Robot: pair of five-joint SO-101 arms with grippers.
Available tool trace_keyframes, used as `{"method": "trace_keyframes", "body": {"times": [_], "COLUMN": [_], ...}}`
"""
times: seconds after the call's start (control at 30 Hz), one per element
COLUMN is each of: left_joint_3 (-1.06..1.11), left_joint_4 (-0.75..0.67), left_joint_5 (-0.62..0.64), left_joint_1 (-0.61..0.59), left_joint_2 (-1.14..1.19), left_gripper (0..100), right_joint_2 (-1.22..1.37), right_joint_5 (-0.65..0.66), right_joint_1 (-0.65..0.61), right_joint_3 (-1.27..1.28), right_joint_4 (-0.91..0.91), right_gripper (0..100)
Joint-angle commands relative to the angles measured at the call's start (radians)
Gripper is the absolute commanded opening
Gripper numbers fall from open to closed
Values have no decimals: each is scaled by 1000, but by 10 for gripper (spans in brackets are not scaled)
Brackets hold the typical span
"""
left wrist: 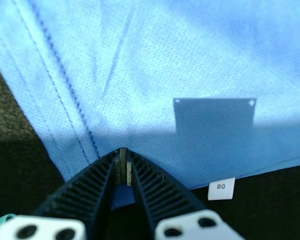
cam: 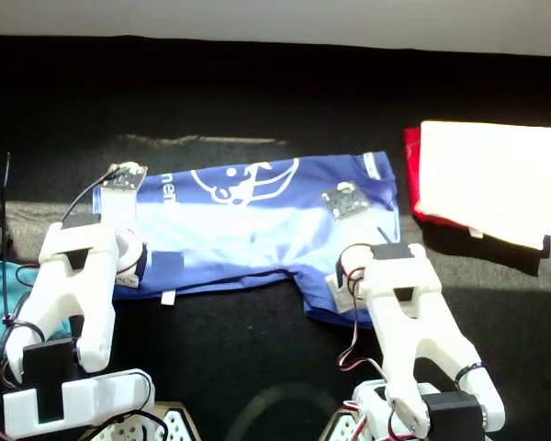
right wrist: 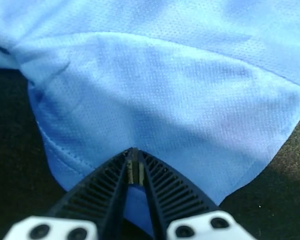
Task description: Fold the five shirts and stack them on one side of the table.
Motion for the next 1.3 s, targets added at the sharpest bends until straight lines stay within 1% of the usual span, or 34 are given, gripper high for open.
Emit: {"method": "trace_keyframes", "body": {"times": [0.0, 0.13, 0.2, 0.4, 0.5, 0.57, 0.63, 0.73, 0.8, 0.9, 0.97, 1.03, 1.1, 1.17, 1.27], "left_joint_3": [10, 12, 12, 12, 12, 12, 12, 12, 10, 10, 10, 10, 10, 10, 10], "left_joint_4": [-21, -21, -23, -25, -25, -25, -25, -25, -25, -25, -25, -25, -25, -25, -25], "left_joint_5": [6, 6, 6, 6, 6, 6, 6, 6, 6, 6, 6, 6, 6, 6, 6], "left_joint_1": [10, 10, 10, 10, 10, 10, 12, 12, 12, 12, 12, 12, 12, 12, 12], "left_joint_2": [-2, -2, -2, -1, -1, -1, -1, -1, 1, 1, 1, 1, 1, 1, 1], "left_gripper": [9, 9, 9, 9, 9, 9, 9, 9, 9, 9, 9, 9, 9, 9, 9], "right_joint_2": [-39, -33, -33, -42, -42, -42, -42, -42, -42, -42, -41, -31, -31, -35, -41], "right_joint_5": [15, 221, 282, 311, 324, 325, 325, 313, 281, 275, 275, 275, 275, 275, 275], "right_joint_1": [77, 179, 219, 246, 252, 249, 234, 186, 133, 38, -30, -68, -79, -77, -71], "right_joint_3": [12, 8, 8, -1, -54, -110, -183, -314, -383, -437, -433, -432, -432, -433, -437], "right_joint_4": [-21, -21, -21, -21, -10, 30, 101, 271, 387, 518, 550, 547, 526, 510, 516], "right_gripper": [7, 7, 7, 7, 7, 10, 12, 13, 13, 13, 29, 85, 163, 217, 224]}}
